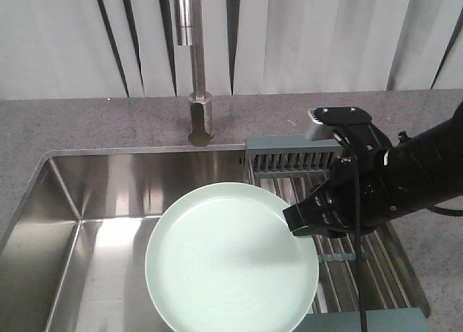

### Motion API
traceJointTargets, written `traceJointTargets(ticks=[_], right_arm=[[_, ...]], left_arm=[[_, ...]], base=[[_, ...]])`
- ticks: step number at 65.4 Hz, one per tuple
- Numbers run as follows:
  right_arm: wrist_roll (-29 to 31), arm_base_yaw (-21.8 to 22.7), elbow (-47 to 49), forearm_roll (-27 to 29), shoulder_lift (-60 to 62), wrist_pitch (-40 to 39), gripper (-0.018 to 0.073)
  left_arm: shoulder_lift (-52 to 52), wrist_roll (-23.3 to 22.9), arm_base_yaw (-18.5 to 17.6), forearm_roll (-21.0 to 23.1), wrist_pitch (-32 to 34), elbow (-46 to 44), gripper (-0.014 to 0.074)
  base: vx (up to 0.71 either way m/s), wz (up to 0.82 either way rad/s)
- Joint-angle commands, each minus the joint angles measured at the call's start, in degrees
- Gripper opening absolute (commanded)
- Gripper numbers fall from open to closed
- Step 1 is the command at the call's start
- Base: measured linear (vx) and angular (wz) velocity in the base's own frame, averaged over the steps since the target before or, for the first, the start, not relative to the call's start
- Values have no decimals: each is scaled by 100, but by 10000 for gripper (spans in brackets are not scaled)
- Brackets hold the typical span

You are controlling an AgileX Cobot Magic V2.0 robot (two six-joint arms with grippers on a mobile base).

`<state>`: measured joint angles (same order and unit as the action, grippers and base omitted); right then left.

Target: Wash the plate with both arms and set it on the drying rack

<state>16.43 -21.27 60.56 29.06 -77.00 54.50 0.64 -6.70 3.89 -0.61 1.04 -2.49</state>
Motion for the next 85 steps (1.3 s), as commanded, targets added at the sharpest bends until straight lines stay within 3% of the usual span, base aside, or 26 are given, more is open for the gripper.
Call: traceJointTargets(ticks=[1, 15, 29, 49, 73, 85], right_arm=[[53, 0, 153, 177, 175, -167, -1], [53, 0, 153, 177, 175, -167, -1], [53, 0, 153, 177, 175, -167, -1], [53, 0, 153, 177, 175, -167, -1], [53, 0, 153, 177, 175, -172, -1], [53, 0, 153, 177, 175, -172, -1]], left_arm=[[-72, -224, -23, 61, 456, -700, -6], [-1207, -121, -23, -9, -876, -2263, -6], [-2502, 428, -23, -9, -2025, -3354, -6], [-3718, 418, -23, 7, -2190, -3578, -6], [-3925, 402, -23, 13, -2247, -3442, -5], [-4242, 625, -23, 7, -2744, -3739, 43]], base=[[0, 0], [0, 0], [0, 0], [0, 0], [0, 0], [0, 0]])
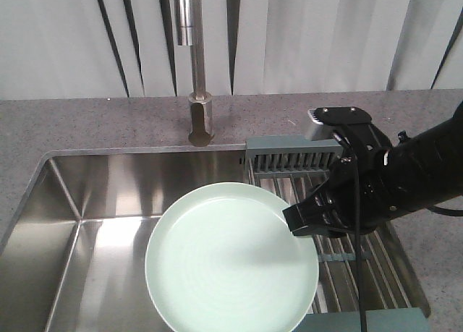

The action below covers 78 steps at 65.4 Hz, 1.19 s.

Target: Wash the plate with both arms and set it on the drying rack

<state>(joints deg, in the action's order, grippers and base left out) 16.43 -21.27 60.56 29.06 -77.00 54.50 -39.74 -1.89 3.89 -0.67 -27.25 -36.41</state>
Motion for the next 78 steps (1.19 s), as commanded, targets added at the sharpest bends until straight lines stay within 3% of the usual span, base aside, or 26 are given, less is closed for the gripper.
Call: traceJointTargets(ticks=[1, 14, 27, 47, 58, 67, 78], right_arm=[[53, 0, 153, 177, 175, -172, -1], [53, 0, 153, 182, 175, -172, -1], [53, 0, 153, 182, 175, -172, -1], [53, 0, 153, 178, 175, -172, -1], [53, 0, 153, 178, 175, -172, -1], [53, 0, 153, 178, 175, -172, -1], [53, 0, 153, 178, 175, -172, -1]], left_arm=[[-289, 189, -23, 13, -18, -396, 50], [-1091, 349, -23, 13, -698, -960, 157], [-1758, 397, -23, 13, -712, -1216, 255], [-2492, 547, -23, 67, -654, -1610, 286], [-2867, 1055, -23, 541, -709, -1906, 307], [-3151, 1654, -23, 1139, -706, -2179, 389], [-3469, 2810, -23, 2113, -669, -2455, 484]], base=[[0, 0], [0, 0], [0, 0], [0, 0], [0, 0], [0, 0], [0, 0]])
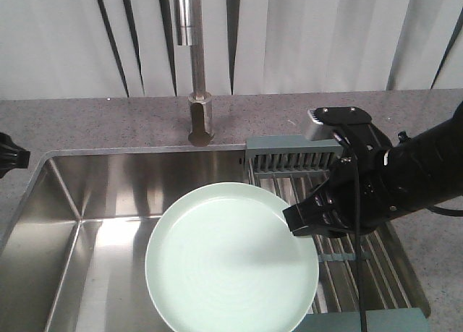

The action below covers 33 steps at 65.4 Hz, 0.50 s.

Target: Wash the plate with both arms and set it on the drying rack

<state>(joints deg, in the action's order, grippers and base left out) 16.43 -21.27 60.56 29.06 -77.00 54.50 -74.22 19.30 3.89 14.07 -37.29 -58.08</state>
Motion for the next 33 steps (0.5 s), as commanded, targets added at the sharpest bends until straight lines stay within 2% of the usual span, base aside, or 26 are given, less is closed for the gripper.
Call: traceJointTargets(ticks=[1, 11, 23, 28, 33], right_arm=[[53, 0, 153, 178, 175, -172, -1], [53, 0, 153, 178, 175, -172, -1], [53, 0, 153, 178, 175, -172, -1], [53, 0, 153, 178, 175, -172, -1], [53, 0, 153, 178, 175, -172, -1]], left_arm=[[-66, 895, -23, 734, 335, -305, 489], [-401, 2283, -23, 1987, 280, -433, 519], [-859, 4027, -23, 3704, 75, -602, 522], [-1096, 4738, -23, 4135, -214, -767, 524], [-1325, 5132, -23, 4434, -491, -962, 531]], base=[[0, 0], [0, 0], [0, 0], [0, 0], [0, 0]])
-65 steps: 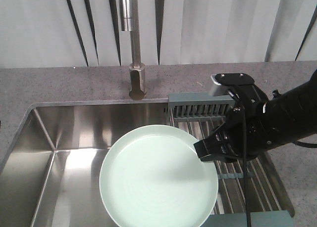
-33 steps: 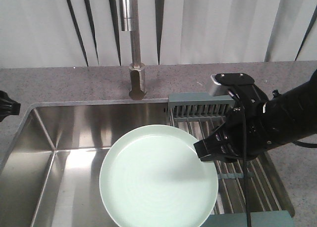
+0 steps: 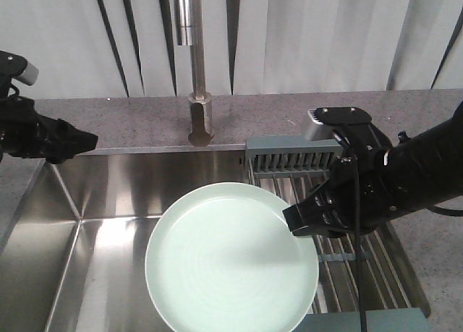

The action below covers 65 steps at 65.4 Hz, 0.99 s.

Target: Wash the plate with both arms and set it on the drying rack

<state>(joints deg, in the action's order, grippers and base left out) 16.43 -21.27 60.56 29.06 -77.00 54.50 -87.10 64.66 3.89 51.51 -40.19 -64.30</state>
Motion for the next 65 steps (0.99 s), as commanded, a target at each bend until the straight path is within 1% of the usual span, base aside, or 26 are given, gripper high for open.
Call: traceJointTargets(ticks=[1, 9, 18, 26, 33, 40, 44, 51, 65], right_arm=[[53, 0, 153, 178, 175, -172, -1], [53, 0, 153, 178, 175, -172, -1], [53, 0, 153, 178, 175, -172, -1], [53, 0, 153, 178, 175, -172, -1], [53, 0, 153, 178, 175, -172, -1], [53, 0, 153, 179, 175, -172, -1], [53, 0, 153, 179, 175, -172, -1], [53, 0, 153, 179, 175, -172, -1], [53, 0, 153, 184, 175, -172, -1]], left_arm=[[-84, 643, -23, 737, -263, -405, 533], [-504, 1043, -23, 1035, -785, -796, 563], [-941, 1479, -29, 1176, -1170, -1228, 597], [-1265, 2117, -29, 1410, -1647, -1588, 596], [-1471, 2478, -29, 1683, -1958, -1890, 591], [-1644, 2637, -65, 1892, -2129, -2167, 591], [-1717, 2715, -116, 1898, -2143, -2304, 591], [-1843, 2861, -322, 1906, -2142, -2504, 591], [-2119, 2936, -751, 1907, -2010, -2875, 591]], base=[[0, 0], [0, 0], [0, 0], [0, 0], [0, 0], [0, 0], [0, 0], [0, 0], [0, 0]])
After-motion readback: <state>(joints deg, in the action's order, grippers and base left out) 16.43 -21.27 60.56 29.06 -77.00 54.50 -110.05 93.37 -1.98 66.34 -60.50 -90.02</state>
